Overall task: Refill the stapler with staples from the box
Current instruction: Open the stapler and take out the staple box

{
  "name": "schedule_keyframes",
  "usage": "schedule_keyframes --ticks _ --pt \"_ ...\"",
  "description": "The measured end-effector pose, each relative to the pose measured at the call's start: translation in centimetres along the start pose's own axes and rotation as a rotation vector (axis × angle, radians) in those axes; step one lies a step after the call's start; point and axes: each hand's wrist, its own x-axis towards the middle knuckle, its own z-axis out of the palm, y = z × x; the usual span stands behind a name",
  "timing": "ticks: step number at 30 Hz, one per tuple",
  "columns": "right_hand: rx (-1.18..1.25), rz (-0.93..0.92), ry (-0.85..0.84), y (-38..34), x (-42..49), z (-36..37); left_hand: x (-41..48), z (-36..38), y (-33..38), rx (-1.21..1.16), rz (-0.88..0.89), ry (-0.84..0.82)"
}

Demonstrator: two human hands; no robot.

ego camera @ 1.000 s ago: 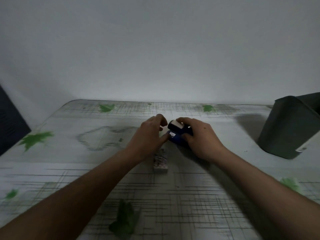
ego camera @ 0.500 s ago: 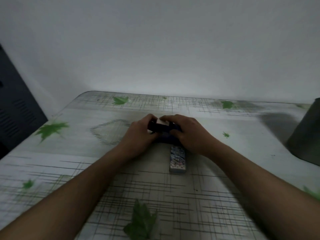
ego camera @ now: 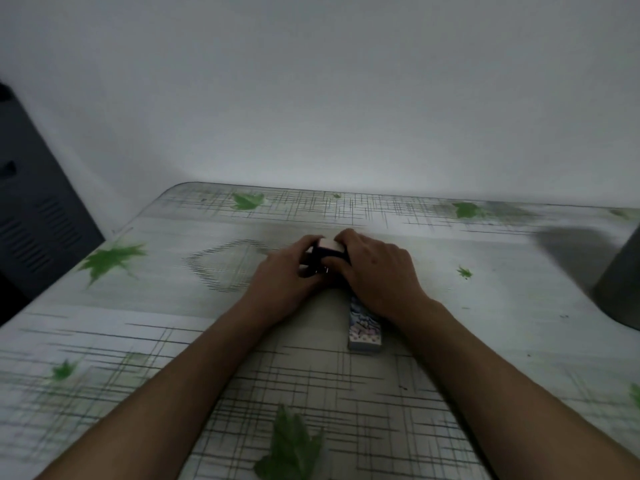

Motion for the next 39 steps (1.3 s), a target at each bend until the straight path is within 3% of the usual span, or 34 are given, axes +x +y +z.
schedule_keyframes --ticks 22,25,28,32,39 --pt "0.018 0.003 0.03 0.1 0.2 0.5 0.4 0.6 -1.0 0.019 0.03 -0.043" --pt "0.177 0.177 0.133 0.8 1.0 -0.3 0.5 0.5 -1.0 0.008 0.039 -0.066" --pt "0.14 0.109 0.104 0.5 0.7 -0.6 0.3 0.6 -1.0 0.037 0.076 -0.075" --pt "0.276 0.106 0.087 0.4 0.5 -0.8 0.2 0.6 -1.0 0.041 0.105 -0.047" --pt "0.411 0.091 0.282 1.8 -0.3 -3.9 -0.1 0.6 -1.1 0.073 0.097 -0.012"
